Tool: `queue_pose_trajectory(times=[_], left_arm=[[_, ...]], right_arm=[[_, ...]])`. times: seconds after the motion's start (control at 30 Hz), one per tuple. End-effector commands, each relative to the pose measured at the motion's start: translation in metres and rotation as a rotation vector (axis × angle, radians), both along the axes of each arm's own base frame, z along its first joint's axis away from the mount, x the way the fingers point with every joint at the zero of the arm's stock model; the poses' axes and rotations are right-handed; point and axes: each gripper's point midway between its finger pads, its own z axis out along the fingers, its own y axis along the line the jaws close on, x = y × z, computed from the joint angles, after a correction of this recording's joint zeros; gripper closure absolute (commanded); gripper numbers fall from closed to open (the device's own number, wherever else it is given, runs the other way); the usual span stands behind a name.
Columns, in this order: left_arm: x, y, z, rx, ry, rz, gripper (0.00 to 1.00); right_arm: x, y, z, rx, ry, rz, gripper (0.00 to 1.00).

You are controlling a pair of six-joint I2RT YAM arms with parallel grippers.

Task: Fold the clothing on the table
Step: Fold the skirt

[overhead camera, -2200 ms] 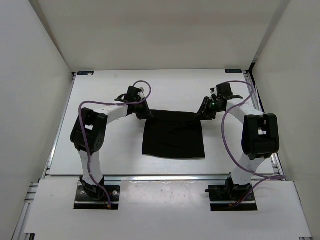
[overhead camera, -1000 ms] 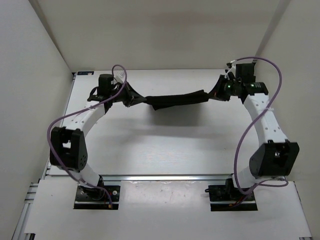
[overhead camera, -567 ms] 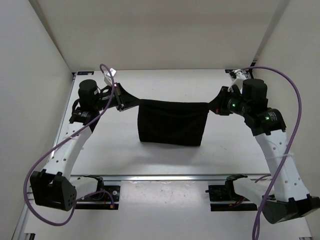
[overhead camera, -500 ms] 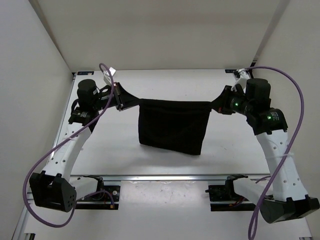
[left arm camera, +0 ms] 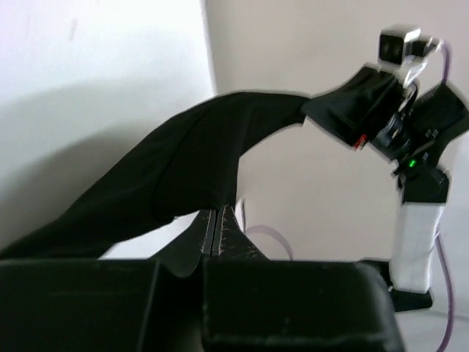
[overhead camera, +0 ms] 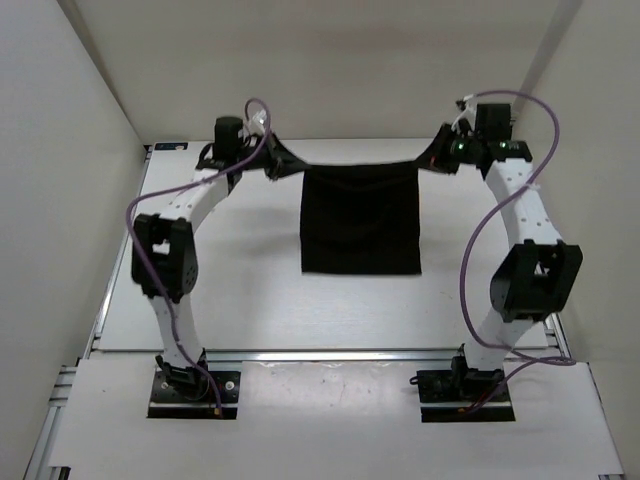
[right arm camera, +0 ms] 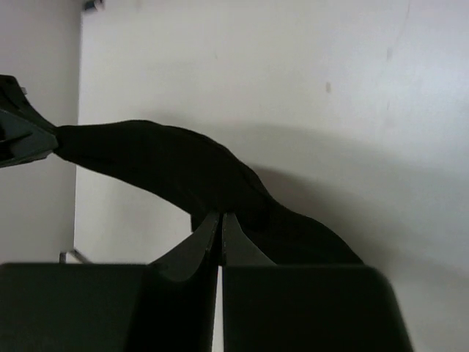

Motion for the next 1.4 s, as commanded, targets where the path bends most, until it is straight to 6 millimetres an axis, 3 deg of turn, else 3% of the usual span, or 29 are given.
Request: queue_pose_trajectory(times=[0.0,0.07,0.1,0.13,0.17,0.2,0.23,0.27,0.3,0.33,0.37,0.4,0.43,0.47,0.5,0.53,0.57,0.63,0.67,0.73,0.77,0.87,0.97,1.03,1.1,1.17,1.2,1.27,1.37], left_arm=[[0.025,-0.002,0.126,-0.110,-0.262,-0.004,1.00],[0.029,0.010,0.150,-0.173,-0.330,0.028,1.00],[0.027,0.013,0.146,-0.188,-0.299,0.031,1.00],[0.021,0.014,0.148,-0.193,-0.309,0.007,1.00],[0.016,0.018,0.138,-0.184,-0.289,0.014,1.00],[0.011,0.018,0.118,-0.168,-0.250,0.011,1.00],[0.003,0.020,0.115,-0.157,-0.257,0.009,1.00],[-0.012,0.021,0.096,-0.145,-0.213,0.003,1.00],[-0.022,0.023,0.060,-0.127,-0.133,0.013,1.00],[-0.035,0.026,0.057,-0.121,-0.145,0.012,1.00],[-0.056,0.026,0.028,-0.104,-0.075,0.012,1.00],[-0.082,0.028,0.001,-0.083,-0.017,0.005,1.00],[-0.102,0.031,-0.040,-0.046,0.072,0.006,1.00],[-0.122,0.031,-0.047,-0.034,0.105,-0.008,1.00],[-0.148,0.035,-0.071,-0.010,0.147,-0.028,1.00],[-0.174,0.038,-0.100,0.028,0.224,-0.041,0.92],[-0.197,0.041,-0.107,0.048,0.269,-0.060,0.79],[-0.235,0.051,-0.135,0.110,0.327,-0.064,0.72],[-0.241,0.055,-0.132,0.118,0.327,-0.048,0.66],[-0.255,0.058,-0.135,0.126,0.332,-0.043,0.55],[-0.259,0.057,-0.134,0.124,0.332,-0.049,0.53],[-0.241,0.049,-0.117,0.103,0.284,-0.048,0.55],[-0.209,0.040,-0.103,0.138,0.212,-0.049,0.62],[-0.185,0.033,-0.114,0.178,0.217,-0.042,0.69],[-0.164,0.027,-0.122,0.208,0.217,-0.027,0.78],[-0.139,0.028,-0.147,0.282,0.246,0.025,0.82],[-0.136,0.030,-0.152,0.314,0.241,0.030,0.86],[-0.126,0.043,-0.186,0.450,0.287,0.098,0.90],[-0.124,0.058,-0.213,0.630,0.285,0.125,0.90]], right_arm=[[0.030,-0.008,0.116,-0.001,-0.341,0.004,1.00],[0.031,-0.006,0.130,0.012,-0.372,0.010,1.00],[0.027,-0.002,0.134,0.026,-0.381,0.020,1.00],[0.024,-0.004,0.124,0.023,-0.361,0.016,1.00],[0.020,-0.003,0.123,0.031,-0.360,0.024,1.00],[0.014,-0.003,0.109,0.033,-0.336,0.024,1.00],[0.004,-0.001,0.089,0.049,-0.283,0.024,0.99],[-0.007,0.002,0.089,0.064,-0.292,0.047,1.00],[-0.019,0.007,0.059,0.096,-0.206,0.059,1.00],[-0.037,0.009,0.029,0.115,-0.122,0.067,0.99],[-0.051,0.012,0.028,0.123,-0.113,0.080,1.00],[-0.072,0.019,-0.008,0.132,-0.014,0.102,1.00],[-0.096,0.018,-0.033,0.139,0.072,0.101,1.00],[-0.113,0.022,-0.040,0.141,0.091,0.117,1.00],[-0.140,0.024,-0.068,0.152,0.201,0.121,1.00],[-0.172,0.030,-0.084,0.180,0.291,0.154,0.97],[-0.186,0.030,-0.087,0.189,0.311,0.164,0.91],[-0.238,0.031,-0.109,0.188,0.480,0.179,0.79],[-0.252,0.034,-0.109,0.180,0.492,0.191,0.69],[-0.268,0.030,-0.110,0.113,0.534,0.163,0.58],[-0.269,0.030,-0.106,0.105,0.526,0.157,0.59],[-0.255,0.039,-0.087,0.138,0.487,0.154,0.62],[-0.218,0.051,-0.080,0.151,0.419,0.158,0.77],[-0.199,0.058,-0.099,0.122,0.435,0.165,0.92],[-0.182,0.063,-0.111,0.105,0.432,0.155,1.00],[-0.164,0.060,-0.137,0.068,0.452,0.112,1.00],[-0.156,0.059,-0.141,0.051,0.444,0.102,1.00],[-0.148,0.056,-0.164,-0.001,0.496,0.078,1.00],[-0.140,0.049,-0.190,-0.105,0.534,0.056,1.00]])
